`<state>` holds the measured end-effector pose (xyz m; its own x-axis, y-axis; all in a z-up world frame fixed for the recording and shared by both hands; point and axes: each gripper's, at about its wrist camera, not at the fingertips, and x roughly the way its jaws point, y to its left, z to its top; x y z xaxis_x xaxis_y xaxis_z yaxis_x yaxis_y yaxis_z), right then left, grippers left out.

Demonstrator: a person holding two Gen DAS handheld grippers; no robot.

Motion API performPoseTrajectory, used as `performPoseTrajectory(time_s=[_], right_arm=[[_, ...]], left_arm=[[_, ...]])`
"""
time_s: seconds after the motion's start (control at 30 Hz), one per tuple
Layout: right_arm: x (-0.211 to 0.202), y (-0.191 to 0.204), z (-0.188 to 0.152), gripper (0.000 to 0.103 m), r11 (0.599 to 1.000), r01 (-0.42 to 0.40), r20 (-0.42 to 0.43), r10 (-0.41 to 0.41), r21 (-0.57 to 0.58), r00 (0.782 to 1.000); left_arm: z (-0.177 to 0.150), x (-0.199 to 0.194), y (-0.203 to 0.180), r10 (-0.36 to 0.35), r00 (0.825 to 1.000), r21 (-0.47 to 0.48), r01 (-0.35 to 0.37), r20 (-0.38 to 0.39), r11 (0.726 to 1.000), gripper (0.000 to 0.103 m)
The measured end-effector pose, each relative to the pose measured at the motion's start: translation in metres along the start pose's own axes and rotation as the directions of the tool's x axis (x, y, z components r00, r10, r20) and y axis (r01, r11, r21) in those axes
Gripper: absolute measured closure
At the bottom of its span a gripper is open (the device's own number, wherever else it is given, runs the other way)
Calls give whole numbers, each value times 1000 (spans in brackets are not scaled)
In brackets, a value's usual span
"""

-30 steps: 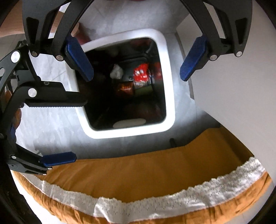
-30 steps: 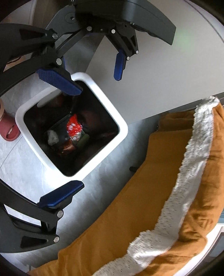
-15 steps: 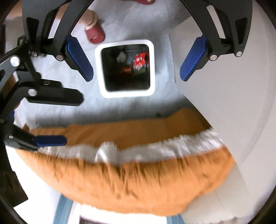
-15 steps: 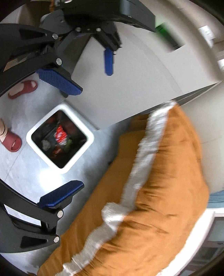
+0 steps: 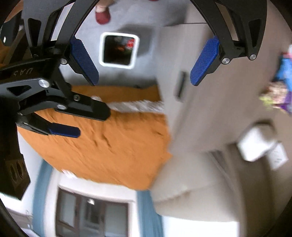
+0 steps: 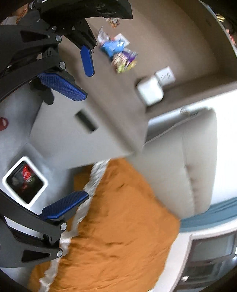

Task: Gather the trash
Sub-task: 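Move both open tools back over the desk, then grasp the blue chip bag with the left tool while the right tool grasps the green wrapper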

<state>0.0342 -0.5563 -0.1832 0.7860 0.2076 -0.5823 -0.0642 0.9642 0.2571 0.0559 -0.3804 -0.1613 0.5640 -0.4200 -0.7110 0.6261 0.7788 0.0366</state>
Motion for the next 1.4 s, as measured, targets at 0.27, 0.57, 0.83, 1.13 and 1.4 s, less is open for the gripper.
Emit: performPoseTrajectory(time_s=[0.27,0.57,0.83,1.13,1.4], right_arm=[[29,95,39,5,989,-87,3,88,-122,996],[85,190,56,5,964,-164,-26,162,-211,986],[156,247,66,5,949,-178,-95,159,-260,983],[217,282,73,5,937,-200,-192,149,-287,970],[223,287,70,46,931,-174,-187,118,-321,975]], left_arm=[[-4,-55,101,214,974,-143,-203,67,969,5],[-30,-80,196,389,920,-229,-369,50,901,5],[-39,-61,259,472,881,-257,-462,-28,849,5],[-40,-27,299,404,909,-227,-416,-98,881,6],[-41,-13,304,343,934,-214,-357,-101,909,29]])
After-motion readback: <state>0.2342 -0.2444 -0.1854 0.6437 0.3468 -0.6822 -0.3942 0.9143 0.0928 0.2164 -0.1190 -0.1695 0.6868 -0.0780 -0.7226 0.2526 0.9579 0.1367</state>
